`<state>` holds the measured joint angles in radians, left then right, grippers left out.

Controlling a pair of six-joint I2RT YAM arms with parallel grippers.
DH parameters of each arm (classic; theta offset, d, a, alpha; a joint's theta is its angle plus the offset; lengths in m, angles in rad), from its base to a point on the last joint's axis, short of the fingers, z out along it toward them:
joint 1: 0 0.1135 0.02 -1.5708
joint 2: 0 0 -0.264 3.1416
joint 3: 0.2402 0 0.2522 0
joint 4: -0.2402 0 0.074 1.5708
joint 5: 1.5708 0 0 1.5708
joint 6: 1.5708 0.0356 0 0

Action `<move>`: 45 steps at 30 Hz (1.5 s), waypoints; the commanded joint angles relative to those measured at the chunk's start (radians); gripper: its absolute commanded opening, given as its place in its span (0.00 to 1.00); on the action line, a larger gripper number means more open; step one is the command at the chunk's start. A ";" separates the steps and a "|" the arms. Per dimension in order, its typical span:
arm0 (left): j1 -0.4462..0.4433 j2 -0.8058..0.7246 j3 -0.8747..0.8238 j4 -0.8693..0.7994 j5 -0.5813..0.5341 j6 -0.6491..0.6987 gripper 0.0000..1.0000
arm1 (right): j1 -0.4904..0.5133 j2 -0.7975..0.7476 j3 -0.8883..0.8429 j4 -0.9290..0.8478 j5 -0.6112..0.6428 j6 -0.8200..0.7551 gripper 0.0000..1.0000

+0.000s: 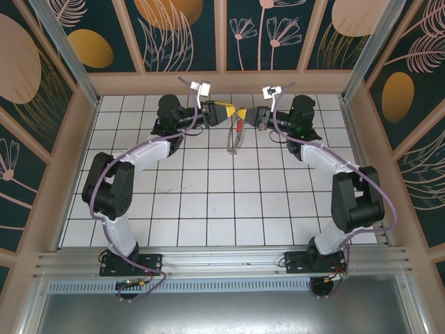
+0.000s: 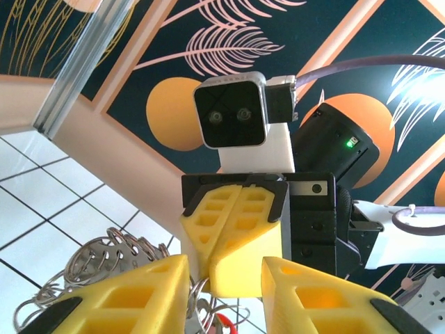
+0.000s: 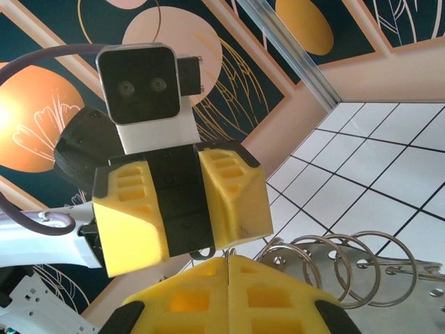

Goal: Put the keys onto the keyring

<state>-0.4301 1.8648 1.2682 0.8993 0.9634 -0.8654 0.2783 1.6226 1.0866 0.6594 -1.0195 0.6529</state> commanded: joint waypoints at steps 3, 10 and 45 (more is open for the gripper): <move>0.004 0.023 -0.009 0.079 0.023 -0.033 0.32 | -0.004 -0.017 0.038 0.045 -0.018 -0.001 0.00; -0.002 0.036 -0.016 0.123 0.029 -0.069 0.32 | -0.005 -0.011 0.033 0.073 -0.015 0.020 0.00; -0.027 0.091 -0.039 0.422 -0.033 -0.303 0.00 | -0.016 -0.028 -0.028 0.112 0.020 0.045 0.38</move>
<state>-0.4511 1.9518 1.2346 1.2026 0.9565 -1.1206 0.2733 1.6260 1.0817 0.7227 -1.0100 0.6910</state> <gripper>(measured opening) 0.045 0.369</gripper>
